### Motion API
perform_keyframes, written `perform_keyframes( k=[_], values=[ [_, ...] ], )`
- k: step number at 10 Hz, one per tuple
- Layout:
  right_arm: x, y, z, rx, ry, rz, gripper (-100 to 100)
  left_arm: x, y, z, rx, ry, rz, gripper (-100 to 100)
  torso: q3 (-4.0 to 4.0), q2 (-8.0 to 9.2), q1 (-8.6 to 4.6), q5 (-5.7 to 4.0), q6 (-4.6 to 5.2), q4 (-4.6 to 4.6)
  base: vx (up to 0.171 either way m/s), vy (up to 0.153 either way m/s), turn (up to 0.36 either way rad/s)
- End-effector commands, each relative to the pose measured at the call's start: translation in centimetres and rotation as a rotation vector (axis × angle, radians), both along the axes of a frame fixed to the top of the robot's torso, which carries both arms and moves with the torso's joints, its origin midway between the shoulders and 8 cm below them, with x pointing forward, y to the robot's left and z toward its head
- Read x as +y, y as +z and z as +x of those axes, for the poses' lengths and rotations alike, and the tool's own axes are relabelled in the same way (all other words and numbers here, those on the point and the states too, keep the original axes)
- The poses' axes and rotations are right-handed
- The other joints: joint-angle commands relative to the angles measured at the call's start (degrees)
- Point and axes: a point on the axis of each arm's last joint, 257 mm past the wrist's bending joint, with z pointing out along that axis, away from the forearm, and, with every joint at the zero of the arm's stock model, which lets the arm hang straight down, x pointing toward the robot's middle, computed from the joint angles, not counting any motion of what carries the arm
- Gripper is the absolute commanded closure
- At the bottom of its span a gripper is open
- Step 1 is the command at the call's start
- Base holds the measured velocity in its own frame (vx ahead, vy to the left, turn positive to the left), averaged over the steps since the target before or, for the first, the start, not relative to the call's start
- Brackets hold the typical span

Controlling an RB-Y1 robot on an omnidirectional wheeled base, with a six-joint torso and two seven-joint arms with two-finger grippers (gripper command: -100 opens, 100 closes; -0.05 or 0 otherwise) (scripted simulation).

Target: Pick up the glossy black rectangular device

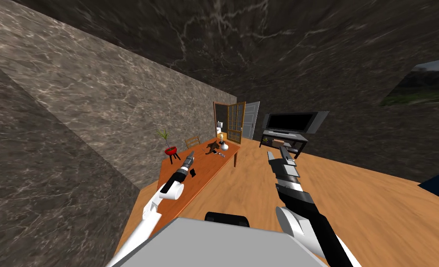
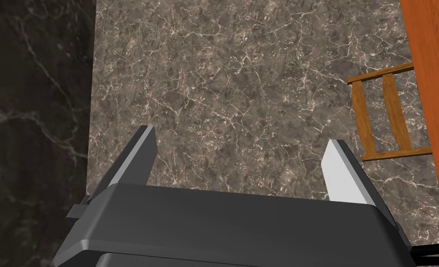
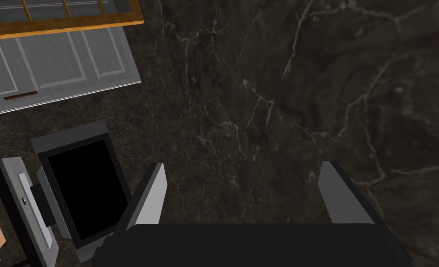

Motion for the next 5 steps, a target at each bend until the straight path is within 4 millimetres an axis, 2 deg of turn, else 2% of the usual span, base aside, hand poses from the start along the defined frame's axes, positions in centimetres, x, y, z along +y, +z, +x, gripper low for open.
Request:
perform_keyframes(
  k=[1, 2, 5],
  values=[
    [0.0, 0.0, 0.0, 0.0, 0.0, 0.0, 0, 1.2, -1.7, 1.0, 0.064, 0.013, 0.028, -100, 0.0, 0.0, 0.0, 0.0, 0.0, 0.0, 0.018, -0.005, -0.16],
    [0.0, 0.0, 0.0, 0.0, 0.0, 0.0, 0, 1.9, -3.2, 0.9, 0.093, 0.025, 0.027, -100, -0.01, -0.02, -0.01, 0.0, 0.03, 0.0, 0.016, -0.002, -0.101],
    [0.0, 0.0, 0.0, 0.0, 0.0, 0.0, 0, 4.3, -5.4, 2.5, 0.191, 0.048, 0.072, -100, 0.0, 0.0, 0.01, 0.0, -0.01, 0.0, 0.016, -0.003, -0.139]
  ],
)
